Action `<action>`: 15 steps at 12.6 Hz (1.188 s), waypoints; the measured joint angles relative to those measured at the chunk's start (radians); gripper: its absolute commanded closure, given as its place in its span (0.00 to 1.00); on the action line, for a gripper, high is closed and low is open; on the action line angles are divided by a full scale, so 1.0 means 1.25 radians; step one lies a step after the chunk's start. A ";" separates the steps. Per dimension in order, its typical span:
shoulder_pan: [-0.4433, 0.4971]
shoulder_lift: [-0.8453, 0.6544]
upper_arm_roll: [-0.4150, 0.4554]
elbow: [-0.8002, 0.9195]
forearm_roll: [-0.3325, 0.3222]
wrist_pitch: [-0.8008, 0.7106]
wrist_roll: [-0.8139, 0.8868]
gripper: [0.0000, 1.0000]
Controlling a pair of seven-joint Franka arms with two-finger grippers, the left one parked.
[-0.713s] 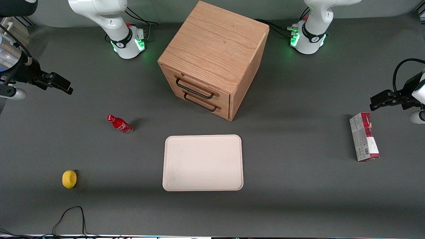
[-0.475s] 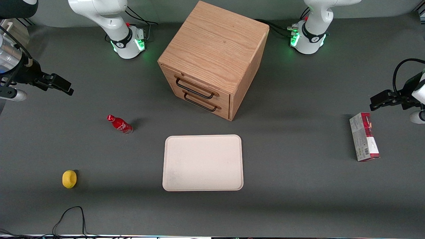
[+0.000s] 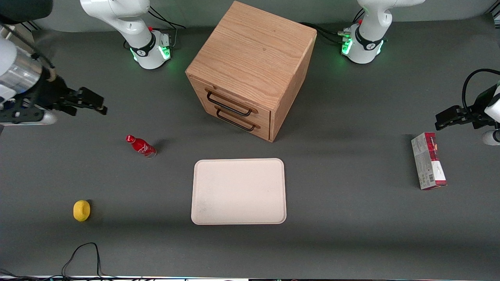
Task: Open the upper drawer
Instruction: 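Move the right gripper toward the upper drawer's black handle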
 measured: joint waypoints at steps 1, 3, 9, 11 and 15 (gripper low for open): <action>0.001 0.017 0.043 0.022 0.000 -0.006 -0.009 0.00; 0.004 0.040 0.150 0.047 -0.021 -0.012 -0.058 0.00; 0.008 0.066 0.354 0.058 -0.099 -0.013 -0.190 0.00; 0.008 0.093 0.371 0.060 -0.094 -0.013 -0.196 0.00; 0.011 0.173 0.387 0.063 -0.005 -0.013 -0.204 0.00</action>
